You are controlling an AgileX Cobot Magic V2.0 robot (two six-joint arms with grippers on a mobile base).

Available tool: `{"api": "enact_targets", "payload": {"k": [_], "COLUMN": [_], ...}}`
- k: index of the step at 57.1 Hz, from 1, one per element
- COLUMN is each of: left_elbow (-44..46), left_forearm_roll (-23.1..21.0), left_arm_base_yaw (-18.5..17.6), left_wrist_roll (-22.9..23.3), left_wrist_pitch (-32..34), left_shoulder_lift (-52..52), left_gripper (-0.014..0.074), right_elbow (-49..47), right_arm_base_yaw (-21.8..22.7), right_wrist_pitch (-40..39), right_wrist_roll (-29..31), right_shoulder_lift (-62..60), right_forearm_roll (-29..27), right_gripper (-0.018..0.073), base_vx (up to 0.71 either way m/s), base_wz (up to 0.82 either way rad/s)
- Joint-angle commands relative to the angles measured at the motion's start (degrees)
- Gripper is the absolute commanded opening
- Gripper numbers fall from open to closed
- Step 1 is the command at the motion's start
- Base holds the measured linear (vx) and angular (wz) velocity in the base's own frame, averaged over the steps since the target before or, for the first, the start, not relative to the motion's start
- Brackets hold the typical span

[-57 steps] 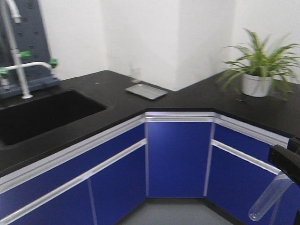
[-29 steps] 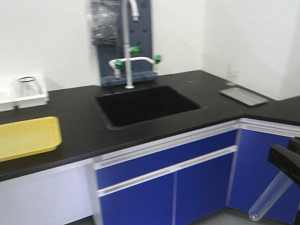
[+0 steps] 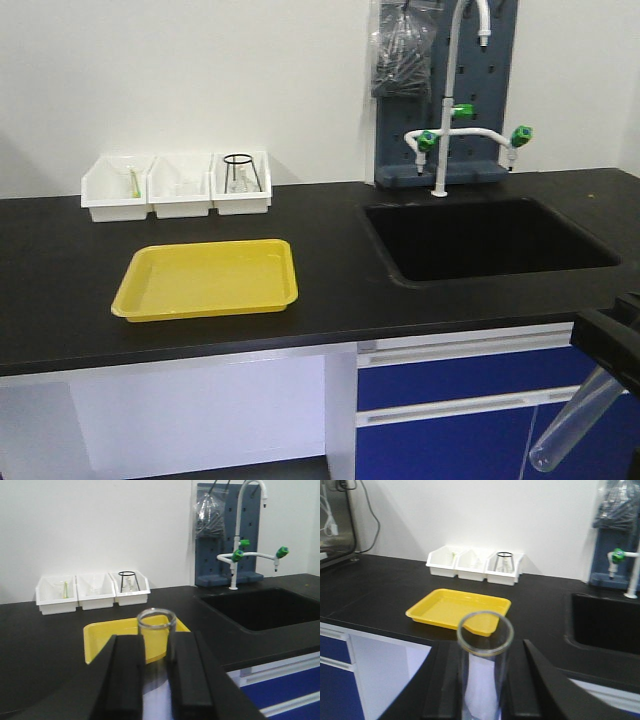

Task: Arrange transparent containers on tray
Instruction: 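Drive the base to the yellow tray holding both tubes upright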

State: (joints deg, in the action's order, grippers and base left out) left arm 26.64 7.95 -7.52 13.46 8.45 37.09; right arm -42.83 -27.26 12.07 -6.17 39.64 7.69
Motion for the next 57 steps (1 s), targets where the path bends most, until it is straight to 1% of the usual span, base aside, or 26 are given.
{"api": "enact_targets", "payload": {"k": [1,28,57], "left_elbow": [2.14,2.14,2.14], "left_forearm_roll": [-0.53,-0.53,-0.53], "left_arm_base_yaw": [-0.32,-0.32,-0.32], "left_wrist_roll": [0.33,0.33,0.33], "left_wrist_pitch": [4.38,4.38,4.38], "left_shoulder_lift": [-0.33,-0.33,-0.33], "left_gripper": [0.0135,0.0135,0.0135], "right_elbow": [-1.56,-1.56,-1.56], "right_arm_base_yaw": [0.34,0.34,0.34], "right_wrist_pitch": [-4.58,-4.58,-4.58], "right_wrist_roll": [0.21,0.21,0.21], "right_shoulder_lift": [-0.05,-0.05,-0.05], "right_forearm_roll": [0.31,0.31,0.31], "right_gripper": [-0.0011,-0.0011,-0.0011], "base_vx": [0.15,0.23,0.36], "base_wz": [0.41,0.32,0.02]}}
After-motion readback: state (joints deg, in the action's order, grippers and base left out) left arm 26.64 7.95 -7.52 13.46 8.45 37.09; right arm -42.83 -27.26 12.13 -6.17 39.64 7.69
